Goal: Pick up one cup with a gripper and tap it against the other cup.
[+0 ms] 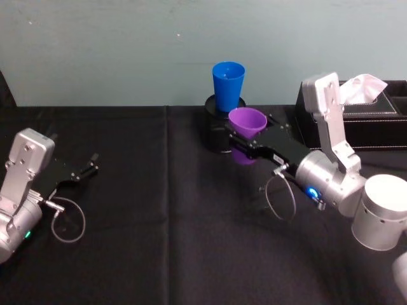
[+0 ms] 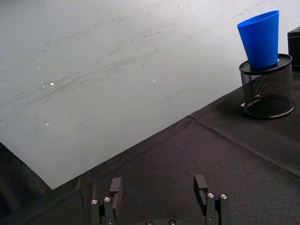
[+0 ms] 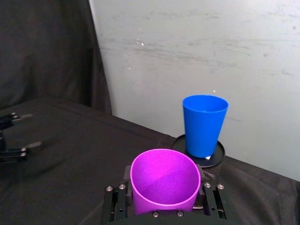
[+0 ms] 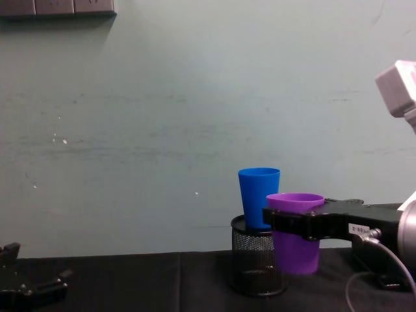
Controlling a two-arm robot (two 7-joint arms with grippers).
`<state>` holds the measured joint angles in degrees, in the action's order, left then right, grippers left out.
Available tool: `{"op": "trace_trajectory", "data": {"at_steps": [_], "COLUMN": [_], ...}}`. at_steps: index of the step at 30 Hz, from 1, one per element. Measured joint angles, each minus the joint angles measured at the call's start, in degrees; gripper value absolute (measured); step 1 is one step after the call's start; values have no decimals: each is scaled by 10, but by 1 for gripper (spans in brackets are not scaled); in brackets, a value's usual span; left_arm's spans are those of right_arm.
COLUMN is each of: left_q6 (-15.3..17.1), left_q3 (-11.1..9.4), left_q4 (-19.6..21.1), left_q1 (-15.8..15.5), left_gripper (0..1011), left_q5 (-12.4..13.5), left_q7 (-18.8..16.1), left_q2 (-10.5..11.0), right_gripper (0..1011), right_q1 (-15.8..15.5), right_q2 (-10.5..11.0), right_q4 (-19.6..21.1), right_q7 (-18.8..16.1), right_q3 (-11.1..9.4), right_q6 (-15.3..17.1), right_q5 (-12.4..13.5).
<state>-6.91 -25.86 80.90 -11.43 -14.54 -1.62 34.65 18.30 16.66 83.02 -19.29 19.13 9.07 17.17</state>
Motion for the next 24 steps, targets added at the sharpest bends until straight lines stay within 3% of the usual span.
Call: {"op": "trace_trajectory", "data": {"at_steps": [9, 19, 24], "left_q6": [0, 0, 0], "left_q3": [0, 0, 0], "left_q4": [0, 0, 0], "left_q1": [0, 0, 0], "left_gripper": [1000, 1000, 1000], "left_q5": [0, 0, 0], "left_q7": [0, 0, 0], "left_q2": [0, 0, 0], "right_gripper": [742, 743, 743], "right_q1": [-51, -74, -83], "right_q2": [16, 15, 11], "right_q4": [56, 71, 56], "right_q7": [16, 22, 26], "right_q3": [5, -4, -3], "right_q6": [-27, -37, -52], "right_q5": [-21, -27, -38]}}
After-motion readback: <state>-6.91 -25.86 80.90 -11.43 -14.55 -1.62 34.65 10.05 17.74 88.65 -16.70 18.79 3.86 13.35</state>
